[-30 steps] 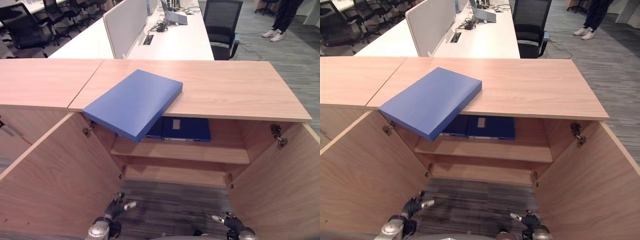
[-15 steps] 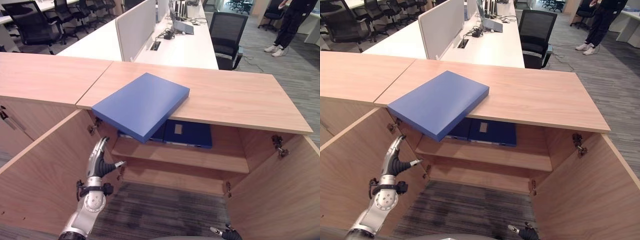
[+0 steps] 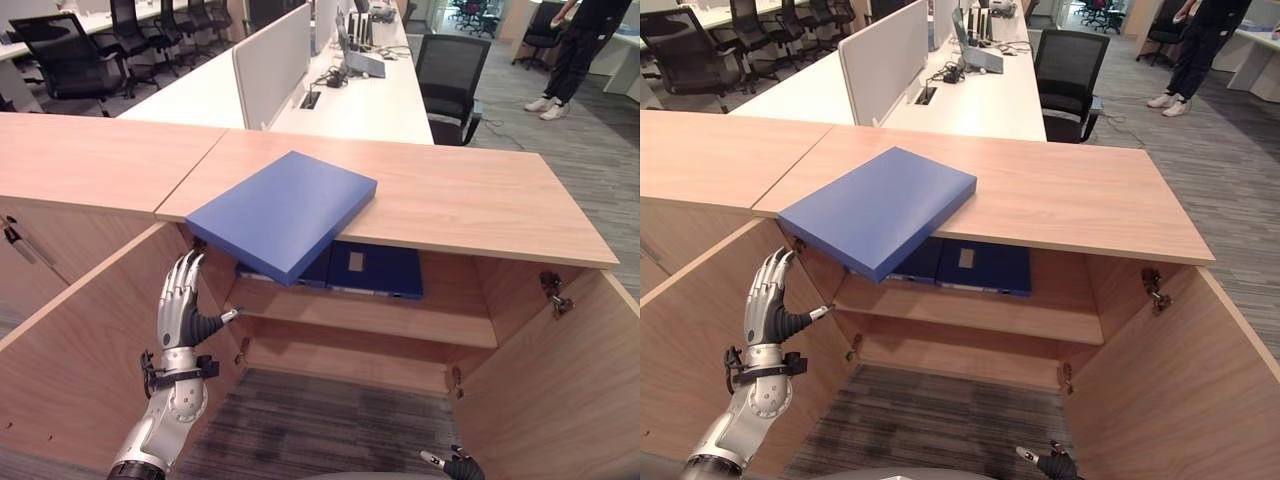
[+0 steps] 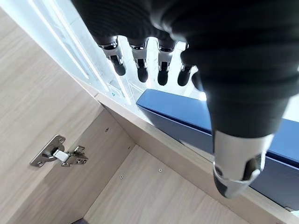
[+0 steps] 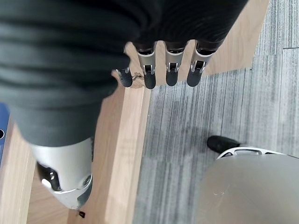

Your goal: Put the empty folder in the office cabinet

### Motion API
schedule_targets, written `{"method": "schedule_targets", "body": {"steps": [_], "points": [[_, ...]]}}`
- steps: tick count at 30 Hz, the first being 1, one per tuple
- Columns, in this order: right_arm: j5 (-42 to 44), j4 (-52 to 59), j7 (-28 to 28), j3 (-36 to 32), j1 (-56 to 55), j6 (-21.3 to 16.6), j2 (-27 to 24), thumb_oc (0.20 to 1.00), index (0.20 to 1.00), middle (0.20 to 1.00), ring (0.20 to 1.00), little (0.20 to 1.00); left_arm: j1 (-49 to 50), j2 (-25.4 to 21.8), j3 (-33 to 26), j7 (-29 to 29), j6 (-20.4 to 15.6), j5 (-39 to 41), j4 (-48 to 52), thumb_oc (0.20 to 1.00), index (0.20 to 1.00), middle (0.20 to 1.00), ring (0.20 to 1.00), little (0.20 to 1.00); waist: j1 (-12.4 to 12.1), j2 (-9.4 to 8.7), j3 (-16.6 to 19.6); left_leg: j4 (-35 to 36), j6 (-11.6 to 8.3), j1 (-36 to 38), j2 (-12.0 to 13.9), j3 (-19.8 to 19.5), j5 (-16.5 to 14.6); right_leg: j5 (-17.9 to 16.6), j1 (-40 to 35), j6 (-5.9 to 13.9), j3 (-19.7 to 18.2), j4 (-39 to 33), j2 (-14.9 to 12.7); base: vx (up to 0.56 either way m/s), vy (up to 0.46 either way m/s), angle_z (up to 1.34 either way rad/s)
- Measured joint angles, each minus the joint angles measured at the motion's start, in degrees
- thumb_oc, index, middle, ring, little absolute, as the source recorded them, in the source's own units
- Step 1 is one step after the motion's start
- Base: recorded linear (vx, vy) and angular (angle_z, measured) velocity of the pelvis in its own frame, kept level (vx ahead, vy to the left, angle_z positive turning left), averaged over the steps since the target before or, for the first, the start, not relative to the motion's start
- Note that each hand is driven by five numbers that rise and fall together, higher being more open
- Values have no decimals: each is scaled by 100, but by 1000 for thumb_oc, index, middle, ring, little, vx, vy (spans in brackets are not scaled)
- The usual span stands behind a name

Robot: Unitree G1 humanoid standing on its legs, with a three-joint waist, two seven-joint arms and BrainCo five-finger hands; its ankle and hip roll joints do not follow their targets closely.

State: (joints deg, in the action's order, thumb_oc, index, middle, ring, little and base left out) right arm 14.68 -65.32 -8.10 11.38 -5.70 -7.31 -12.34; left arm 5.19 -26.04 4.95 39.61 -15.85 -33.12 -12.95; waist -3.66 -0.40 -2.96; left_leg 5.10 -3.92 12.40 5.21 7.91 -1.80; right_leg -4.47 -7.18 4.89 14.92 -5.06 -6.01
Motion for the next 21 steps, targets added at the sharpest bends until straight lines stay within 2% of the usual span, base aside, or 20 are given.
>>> {"method": "schedule_targets", "body": {"steps": [6,9,13,15,19,21], "points": [[33,-5,-15,0,-10,-9,10,1000,1000,1000,1000,1000,1,-178,-56,97,44,-155,160,1000,1000,1000,1000,1000,0,-16,18,0,-1,1,-1,0,0,-1,0,0,0,1,-1,0,0,0],[225,-4,-12,-3,-60,-14,24,1000,1000,1000,1000,1000,-15,-577,-60,111,15,-390,676,1000,1000,1000,1000,1000,22,-14,115,1,0,0,-6,16,-1,0,8,1,-12,1,-4,0,0,0],[238,-9,53,-2,-66,-22,12,1000,1000,1000,1000,1000,-101,-729,-38,113,-20,-473,685,1000,1000,1000,1000,1000,97,25,130,4,-6,2,-6,33,3,-7,17,14,-39,-1,-1,4,4,-4],[306,-5,83,-1,-74,-29,12,1000,1000,1000,1000,1000,-172,-1107,-39,112,-28,-617,685,1000,1000,1000,1000,1000,137,30,126,3,-5,-1,-7,80,3,-18,46,24,-89,2,0,6,10,-10],[448,-8,164,0,-77,-92,11,1000,1000,1000,1000,1000,-493,-1119,-28,71,-65,-673,687,1000,1000,1000,1000,1000,150,33,123,4,-6,-2,-8,109,3,-29,68,18,-124,1,6,2,14,-4],[456,-5,203,2,-80,-102,13,1000,1000,1000,1000,1000,-721,-1515,289,-114,-89,-674,682,1000,1000,1000,1000,1000,148,20,129,4,-7,-5,-7,112,4,-34,76,14,-129,3,10,0,0,0]]}}
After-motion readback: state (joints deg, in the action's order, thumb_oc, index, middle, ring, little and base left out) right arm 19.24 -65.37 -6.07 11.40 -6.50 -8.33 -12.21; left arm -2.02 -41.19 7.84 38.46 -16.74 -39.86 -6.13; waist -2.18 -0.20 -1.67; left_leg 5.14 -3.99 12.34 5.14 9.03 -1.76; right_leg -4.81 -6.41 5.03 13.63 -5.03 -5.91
